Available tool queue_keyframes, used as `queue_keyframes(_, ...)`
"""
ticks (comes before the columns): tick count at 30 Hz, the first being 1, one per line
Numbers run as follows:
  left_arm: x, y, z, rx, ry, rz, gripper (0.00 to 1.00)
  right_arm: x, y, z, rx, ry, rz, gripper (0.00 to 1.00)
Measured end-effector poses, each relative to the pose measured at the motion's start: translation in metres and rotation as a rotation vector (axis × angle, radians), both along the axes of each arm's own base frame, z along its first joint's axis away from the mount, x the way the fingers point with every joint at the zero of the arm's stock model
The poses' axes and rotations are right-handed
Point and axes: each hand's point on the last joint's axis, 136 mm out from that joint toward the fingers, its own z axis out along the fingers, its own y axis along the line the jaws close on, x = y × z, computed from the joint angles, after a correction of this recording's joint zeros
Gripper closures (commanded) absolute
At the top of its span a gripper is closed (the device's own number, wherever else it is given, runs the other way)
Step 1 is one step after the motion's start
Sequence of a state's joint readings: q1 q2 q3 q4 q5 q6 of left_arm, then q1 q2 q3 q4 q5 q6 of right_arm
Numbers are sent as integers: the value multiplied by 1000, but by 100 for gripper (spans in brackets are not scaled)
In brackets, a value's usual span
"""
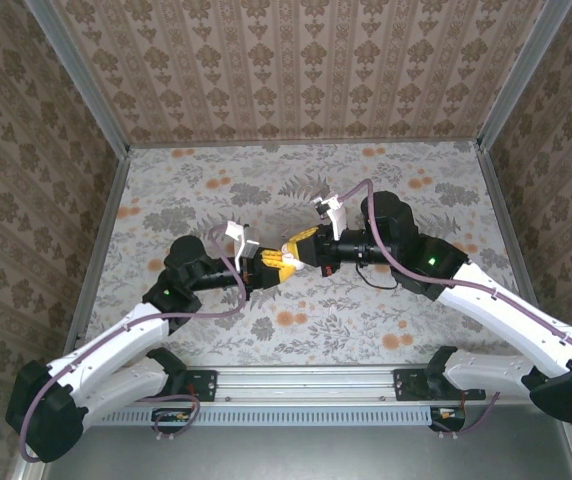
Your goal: Insert the wireless bluetooth earbuds into the charging case
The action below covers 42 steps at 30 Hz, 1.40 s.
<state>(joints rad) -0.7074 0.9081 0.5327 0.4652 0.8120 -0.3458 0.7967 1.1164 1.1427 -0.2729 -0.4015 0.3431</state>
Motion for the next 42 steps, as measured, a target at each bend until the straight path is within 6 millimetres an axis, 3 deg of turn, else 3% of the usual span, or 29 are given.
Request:
queue_keyframes(15, 3, 0, -4, 13, 18, 15, 100, 3, 8, -24, -61, 71, 19, 89)
queue_keyframes(21, 5, 0, -5, 16, 22, 28, 100, 3, 9, -24, -63, 78, 24, 63)
queue_keyframes(28, 7, 1, -5, 17, 22, 42, 100, 3, 5, -19, -66, 92, -13, 50)
queue_keyframes(34, 7, 1, -5, 17, 21, 43, 100, 8, -3, -15, -80, 114, -76, 49)
queue_keyframes(42, 9, 1, -9, 31, 24, 53, 100, 8, -11, -23, -119, 165, -126, 57)
